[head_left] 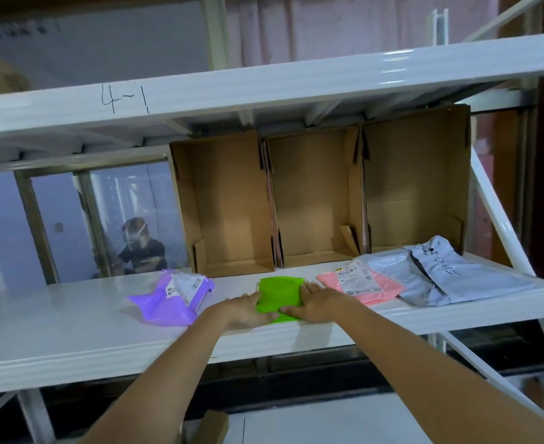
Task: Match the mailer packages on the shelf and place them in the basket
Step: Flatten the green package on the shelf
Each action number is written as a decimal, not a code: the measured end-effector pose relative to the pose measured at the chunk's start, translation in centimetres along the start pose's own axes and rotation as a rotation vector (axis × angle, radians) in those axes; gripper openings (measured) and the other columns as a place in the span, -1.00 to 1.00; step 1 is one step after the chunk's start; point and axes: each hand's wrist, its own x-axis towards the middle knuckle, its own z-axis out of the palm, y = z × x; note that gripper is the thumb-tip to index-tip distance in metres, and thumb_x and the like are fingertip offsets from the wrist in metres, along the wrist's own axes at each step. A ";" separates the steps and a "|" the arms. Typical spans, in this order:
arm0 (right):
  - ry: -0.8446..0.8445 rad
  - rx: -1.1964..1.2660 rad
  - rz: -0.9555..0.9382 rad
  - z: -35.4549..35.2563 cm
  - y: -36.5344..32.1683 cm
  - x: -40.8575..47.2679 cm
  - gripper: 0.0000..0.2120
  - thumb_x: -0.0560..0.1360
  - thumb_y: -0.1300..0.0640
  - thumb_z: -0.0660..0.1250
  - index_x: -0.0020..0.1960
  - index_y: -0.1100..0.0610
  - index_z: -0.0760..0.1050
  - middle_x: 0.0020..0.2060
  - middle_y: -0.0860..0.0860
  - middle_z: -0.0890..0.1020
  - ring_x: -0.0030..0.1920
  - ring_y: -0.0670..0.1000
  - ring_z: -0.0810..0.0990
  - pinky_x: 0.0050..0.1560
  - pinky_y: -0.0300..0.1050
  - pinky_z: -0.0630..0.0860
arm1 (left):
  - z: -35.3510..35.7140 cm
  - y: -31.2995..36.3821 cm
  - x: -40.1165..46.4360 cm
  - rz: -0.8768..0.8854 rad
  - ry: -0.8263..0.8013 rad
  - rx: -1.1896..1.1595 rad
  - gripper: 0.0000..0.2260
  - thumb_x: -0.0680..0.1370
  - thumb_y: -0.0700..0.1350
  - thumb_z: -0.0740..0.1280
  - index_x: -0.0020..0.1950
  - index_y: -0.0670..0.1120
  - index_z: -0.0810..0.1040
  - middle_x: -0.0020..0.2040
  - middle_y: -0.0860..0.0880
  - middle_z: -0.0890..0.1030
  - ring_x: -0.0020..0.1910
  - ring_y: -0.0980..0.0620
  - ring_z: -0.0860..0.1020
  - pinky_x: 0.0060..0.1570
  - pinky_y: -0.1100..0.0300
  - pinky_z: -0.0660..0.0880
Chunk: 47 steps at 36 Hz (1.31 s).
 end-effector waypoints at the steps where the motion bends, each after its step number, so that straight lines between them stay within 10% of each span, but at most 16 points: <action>1: -0.019 0.007 -0.006 -0.4 0.0 -0.4 -0.13 0.54 -0.41 -0.09 0.58 0.21 -0.11 0.58 0.10 0.00 0.56 0.09 0.01 0.52 0.06 0.05 | -0.4 -0.2 0.0 0.002 -0.011 -0.001 -0.11 0.40 0.48 0.14 0.58 0.01 0.03 0.54 -0.03 0.20 0.47 -0.06 0.26 0.45 0.07 0.21; 5: 0.048 0.146 -0.068 -1.7 0.1 -1.1 -0.27 0.58 -0.35 -0.05 0.49 0.18 0.23 0.47 0.13 0.31 0.41 0.16 0.33 0.37 0.05 0.30 | -2.5 0.3 0.2 0.005 0.014 -0.107 -0.36 0.56 0.29 0.14 0.50 -0.09 0.25 0.48 -0.06 0.32 0.41 -0.05 0.34 0.34 0.17 0.29; 11: 0.291 0.349 -0.071 -1.6 -0.9 0.8 -0.45 0.67 -0.14 -0.13 0.48 0.15 0.28 0.48 0.12 0.29 0.47 0.09 0.26 0.44 0.00 0.23 | -1.5 2.5 2.4 0.037 0.387 -0.234 -0.70 0.64 -0.05 0.06 0.26 -0.10 0.47 0.24 -0.18 0.55 0.15 -0.16 0.53 0.14 0.08 0.47; 32: 0.286 0.489 -0.016 1.9 -1.7 6.7 -0.42 0.62 -0.17 -0.21 0.43 0.06 0.35 0.38 0.09 0.45 0.36 0.07 0.39 0.38 0.06 0.29 | 0.9 4.0 5.9 0.073 0.279 0.000 -0.58 0.63 -0.01 0.09 0.48 -0.06 0.27 0.44 -0.09 0.35 0.41 -0.07 0.33 0.40 0.05 0.26; 47: 0.179 0.304 0.067 1.8 -1.7 6.5 -0.43 0.66 -0.07 -0.20 0.58 0.20 0.00 0.56 0.11 0.09 0.55 0.06 0.07 0.52 0.01 0.03 | 2.5 1.9 4.1 0.072 0.230 0.065 -0.52 0.67 -0.02 -0.17 0.58 -0.13 -0.01 0.59 -0.06 -0.07 0.56 0.04 -0.07 0.52 -0.07 -0.10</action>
